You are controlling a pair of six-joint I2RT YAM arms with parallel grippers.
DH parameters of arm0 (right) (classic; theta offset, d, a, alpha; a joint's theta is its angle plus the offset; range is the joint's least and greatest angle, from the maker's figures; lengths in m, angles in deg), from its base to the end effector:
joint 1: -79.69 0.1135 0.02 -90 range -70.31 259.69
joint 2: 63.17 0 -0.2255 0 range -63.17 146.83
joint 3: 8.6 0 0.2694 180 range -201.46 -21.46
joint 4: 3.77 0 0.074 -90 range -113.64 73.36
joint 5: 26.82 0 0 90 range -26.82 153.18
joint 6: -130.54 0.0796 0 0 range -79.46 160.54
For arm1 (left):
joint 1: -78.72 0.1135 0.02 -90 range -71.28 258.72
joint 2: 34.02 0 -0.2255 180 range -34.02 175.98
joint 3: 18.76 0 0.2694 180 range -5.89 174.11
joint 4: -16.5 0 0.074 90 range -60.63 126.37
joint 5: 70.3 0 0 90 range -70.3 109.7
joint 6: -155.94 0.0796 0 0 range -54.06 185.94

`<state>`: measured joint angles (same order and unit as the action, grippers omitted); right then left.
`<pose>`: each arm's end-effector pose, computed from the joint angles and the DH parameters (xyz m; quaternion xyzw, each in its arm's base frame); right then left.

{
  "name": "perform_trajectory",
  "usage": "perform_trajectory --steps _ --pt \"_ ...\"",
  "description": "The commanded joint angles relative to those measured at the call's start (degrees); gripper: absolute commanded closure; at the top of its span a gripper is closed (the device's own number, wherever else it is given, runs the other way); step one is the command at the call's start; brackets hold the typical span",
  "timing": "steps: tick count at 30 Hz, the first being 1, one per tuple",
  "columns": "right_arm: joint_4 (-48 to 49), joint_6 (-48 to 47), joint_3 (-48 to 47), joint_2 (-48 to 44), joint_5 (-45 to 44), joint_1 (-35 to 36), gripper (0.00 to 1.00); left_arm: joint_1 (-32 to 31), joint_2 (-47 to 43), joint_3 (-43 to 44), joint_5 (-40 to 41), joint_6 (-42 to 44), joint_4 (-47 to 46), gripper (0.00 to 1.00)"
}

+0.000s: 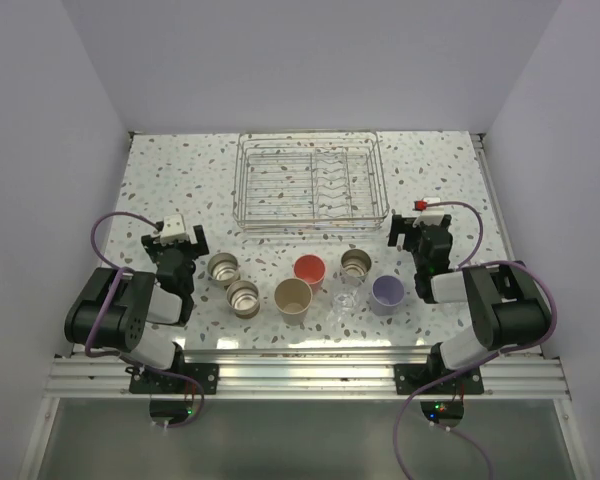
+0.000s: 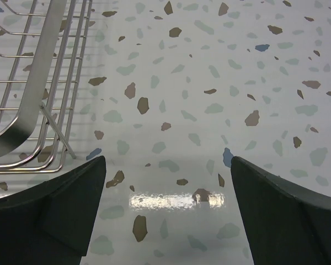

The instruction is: Load the cups into the dish rack

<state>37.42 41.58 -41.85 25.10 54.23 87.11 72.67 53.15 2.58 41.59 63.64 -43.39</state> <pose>0.3148 0.0285 0.0817 0.0044 0.7862 -0.0159 0.6178 0.2679 0.0015 0.0776 -0.1032 0.7331 0.0928 0.6659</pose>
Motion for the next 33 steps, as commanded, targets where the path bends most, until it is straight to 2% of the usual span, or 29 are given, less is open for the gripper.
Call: perform_trajectory --steps 1,24,25,26,27,28,29,31,33 --pt "2.89 -0.69 -0.10 -0.29 0.78 -0.21 0.02 -0.20 -0.43 0.06 1.31 0.81 -7.67 0.00" --pt "2.90 -0.77 -0.70 -2.12 0.25 -0.13 0.02 -0.20 -0.43 0.06 1.31 0.81 -7.67 0.00" --pt "-0.33 -0.43 -2.45 -3.79 -1.40 -0.13 0.02 -0.20 -0.34 0.06 1.31 0.81 -7.67 0.00" --pt "-15.41 1.23 -5.52 -5.29 -5.08 -0.13 0.02 -0.20 -0.43 0.06 1.31 0.72 -7.76 0.00" --pt "-25.31 5.60 -14.86 -6.26 -10.94 -0.13 0.02 -0.20 -0.43 0.06 1.31 0.81 -7.67 0.00" --pt "-33.76 6.34 -19.74 -4.96 -17.79 -0.13 0.02 -0.20 -0.34 0.06 1.31 0.81 -7.67 0.00" --pt "-45.86 5.65 -23.96 -3.38 -18.55 -0.21 0.02 -0.20 -0.43 0.06 1.31 0.81 -7.76 0.00" --pt "-52.63 2.67 -32.83 -1.09 -16.12 -0.21 0.02 -0.11 -0.43 0.06 1.31 0.81 -7.67 0.00" --pt "-57.83 2.39 -37.07 0.24 -13.82 -0.21 0.02 -0.20 -0.34 0.06 1.31 0.81 -7.76 0.00"
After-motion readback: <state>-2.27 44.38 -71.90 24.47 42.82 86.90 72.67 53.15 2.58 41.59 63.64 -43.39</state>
